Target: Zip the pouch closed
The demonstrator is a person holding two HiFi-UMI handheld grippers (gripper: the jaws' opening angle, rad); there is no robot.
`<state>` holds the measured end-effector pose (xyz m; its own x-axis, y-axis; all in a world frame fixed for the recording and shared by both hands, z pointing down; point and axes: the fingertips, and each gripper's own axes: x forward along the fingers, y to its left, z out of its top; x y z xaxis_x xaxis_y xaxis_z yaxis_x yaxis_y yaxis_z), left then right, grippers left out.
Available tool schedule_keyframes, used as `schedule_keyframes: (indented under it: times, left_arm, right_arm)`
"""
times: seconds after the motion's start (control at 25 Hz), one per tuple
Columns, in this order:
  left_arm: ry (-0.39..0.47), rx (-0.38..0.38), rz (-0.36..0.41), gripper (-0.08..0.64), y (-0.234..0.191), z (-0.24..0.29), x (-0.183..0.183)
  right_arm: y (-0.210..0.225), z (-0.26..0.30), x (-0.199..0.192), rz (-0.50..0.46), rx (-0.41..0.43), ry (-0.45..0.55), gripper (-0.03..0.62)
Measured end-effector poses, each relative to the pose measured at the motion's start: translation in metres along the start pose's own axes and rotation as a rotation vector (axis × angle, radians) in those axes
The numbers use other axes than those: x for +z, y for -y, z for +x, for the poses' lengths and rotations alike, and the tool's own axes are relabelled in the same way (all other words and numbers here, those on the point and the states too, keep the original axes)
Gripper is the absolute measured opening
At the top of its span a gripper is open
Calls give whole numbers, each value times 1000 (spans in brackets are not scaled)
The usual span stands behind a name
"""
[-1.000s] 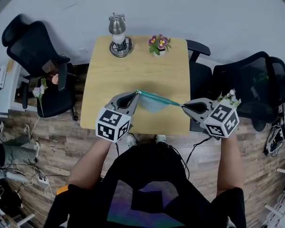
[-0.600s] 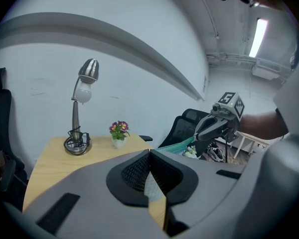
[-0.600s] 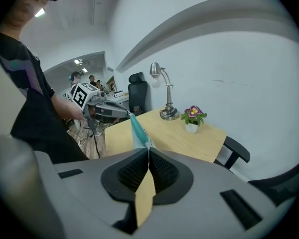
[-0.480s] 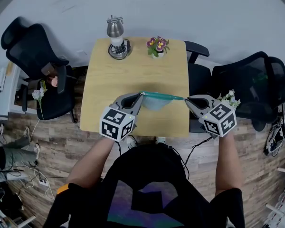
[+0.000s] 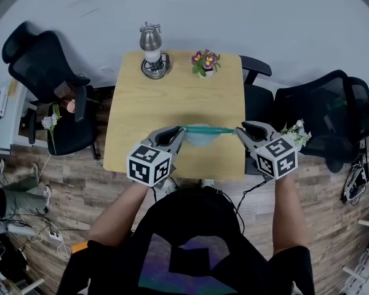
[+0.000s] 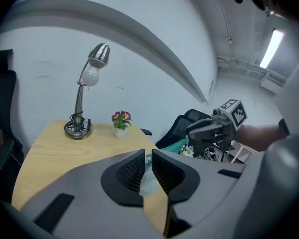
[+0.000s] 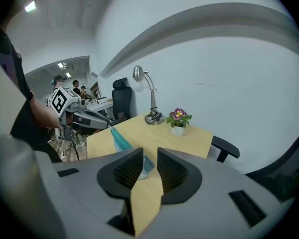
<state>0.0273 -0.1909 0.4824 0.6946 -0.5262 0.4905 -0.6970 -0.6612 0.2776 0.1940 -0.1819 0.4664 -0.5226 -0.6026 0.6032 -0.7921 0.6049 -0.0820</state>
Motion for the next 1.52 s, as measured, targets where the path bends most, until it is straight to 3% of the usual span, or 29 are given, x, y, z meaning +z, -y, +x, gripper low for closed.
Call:
schedule_keyframes:
  times: [0.16, 0.48, 0.84, 1.12, 1.52]
  left_arm:
    - [30, -2, -37, 84, 4, -12, 9]
    - [139, 58, -34, 91, 7, -42, 43]
    - [240, 162, 73, 67, 18, -69, 74]
    - [272, 177, 145, 33, 33, -78, 77]
    - [264, 194, 185, 17, 41, -79, 72]
  right_arm:
    - [-11, -1, 19, 1, -11, 51, 109]
    - [-33, -12, 65, 14, -141, 190, 107]
    - [-55, -26, 88, 25, -283, 293, 21]
    - [-67, -32, 86, 55, -329, 341, 17]
    - [-73, -43, 80, 66, -398, 357, 14]
